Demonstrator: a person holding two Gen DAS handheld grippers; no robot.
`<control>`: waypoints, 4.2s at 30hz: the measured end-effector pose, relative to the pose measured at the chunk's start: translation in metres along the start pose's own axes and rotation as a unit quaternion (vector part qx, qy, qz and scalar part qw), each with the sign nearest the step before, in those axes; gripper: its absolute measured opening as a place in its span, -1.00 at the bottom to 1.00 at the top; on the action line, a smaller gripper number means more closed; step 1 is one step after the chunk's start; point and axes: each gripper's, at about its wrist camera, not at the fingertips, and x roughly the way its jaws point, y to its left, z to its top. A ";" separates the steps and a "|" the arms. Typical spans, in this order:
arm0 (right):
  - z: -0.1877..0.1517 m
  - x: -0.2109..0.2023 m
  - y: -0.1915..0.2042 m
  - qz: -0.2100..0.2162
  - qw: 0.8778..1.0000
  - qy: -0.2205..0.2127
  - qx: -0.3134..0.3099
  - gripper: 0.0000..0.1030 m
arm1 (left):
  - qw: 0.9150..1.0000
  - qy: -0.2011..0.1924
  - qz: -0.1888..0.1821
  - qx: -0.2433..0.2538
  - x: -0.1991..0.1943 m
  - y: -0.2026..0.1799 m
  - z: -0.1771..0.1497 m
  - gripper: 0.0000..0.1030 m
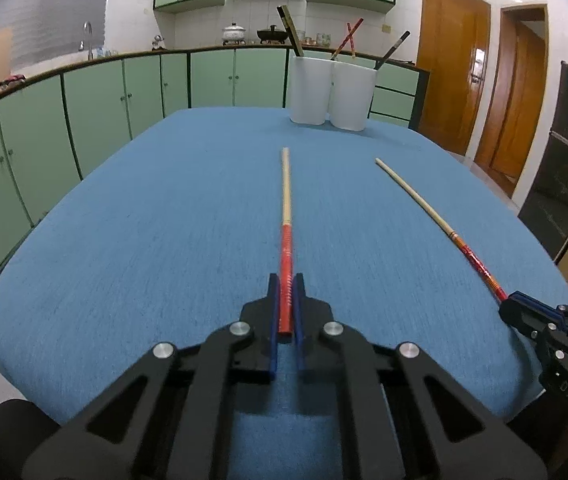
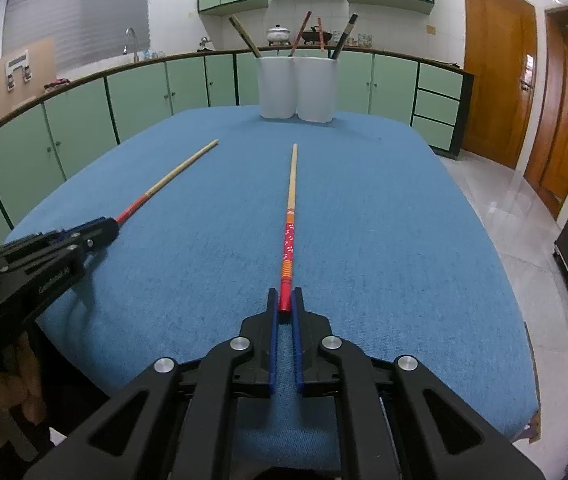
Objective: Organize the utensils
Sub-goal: 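Grasp the last red-patterned chopstick with the left gripper while the right holds its chopstick, then lift and carry both red-patterned chopsticks to the white holder with both grippers, then insert both chopsticks into the white holder and open both grippers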
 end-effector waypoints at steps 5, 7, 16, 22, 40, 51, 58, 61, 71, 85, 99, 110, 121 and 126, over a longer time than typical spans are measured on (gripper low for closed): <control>0.017 -0.029 -0.008 0.004 0.999 -0.016 0.030 -0.89 | 1.000 -0.014 -0.015 -0.017 -0.038 0.010 0.021 -0.90; 0.028 -0.045 -0.008 0.003 0.999 -0.027 0.029 -0.89 | 0.999 -0.021 -0.027 -0.019 -0.055 0.013 0.032 -0.90; 0.102 -0.099 -0.004 0.015 0.999 -0.038 -0.012 -0.89 | 0.996 -0.065 -0.048 0.025 -0.124 0.014 0.096 -0.90; 0.153 -0.107 0.010 0.016 0.997 -0.011 -0.069 -0.89 | 0.995 -0.042 -0.072 0.059 -0.128 0.011 0.141 -0.90; 0.287 -0.032 0.007 0.036 0.990 0.119 -0.071 -0.89 | 0.990 0.015 -0.105 0.090 -0.070 0.018 0.220 -0.90; 0.345 -0.059 0.002 0.023 0.993 0.091 -0.065 -0.89 | 0.990 -0.014 -0.120 0.069 -0.079 0.032 0.281 -0.90; 0.385 -0.078 -0.003 0.010 0.996 0.067 -0.062 -0.89 | 0.990 -0.041 -0.120 0.055 -0.080 0.027 0.333 -0.90; 0.403 -0.082 -0.006 0.005 0.997 0.057 -0.056 -0.89 | 0.990 -0.055 -0.119 0.055 -0.079 0.022 0.356 -0.90; 0.459 -0.071 -0.009 -0.008 0.999 0.025 -0.045 -0.89 | 0.988 -0.091 -0.107 0.068 -0.062 -0.012 0.415 -0.90; 0.499 0.037 -0.048 -0.030 1.000 0.007 0.001 -0.89 | 0.991 -0.085 -0.093 0.042 0.056 -0.025 0.454 -0.90; 0.456 0.161 -0.075 -0.009 0.997 0.071 0.037 -0.89 | 0.995 -0.005 -0.093 0.038 0.165 -0.018 0.419 -0.90; 0.443 0.164 -0.094 0.000 0.995 0.070 0.068 -0.62 | 0.997 -0.001 -0.076 0.028 0.168 -0.004 0.417 -0.11; 0.440 0.103 -0.105 -0.015 0.997 0.020 0.071 -0.43 | 0.997 -0.029 -0.070 0.025 0.104 0.023 0.422 0.39; 0.423 0.058 -0.103 -0.008 0.997 -0.010 0.075 -0.28 | 0.997 -0.030 -0.071 0.015 0.066 0.044 0.407 0.58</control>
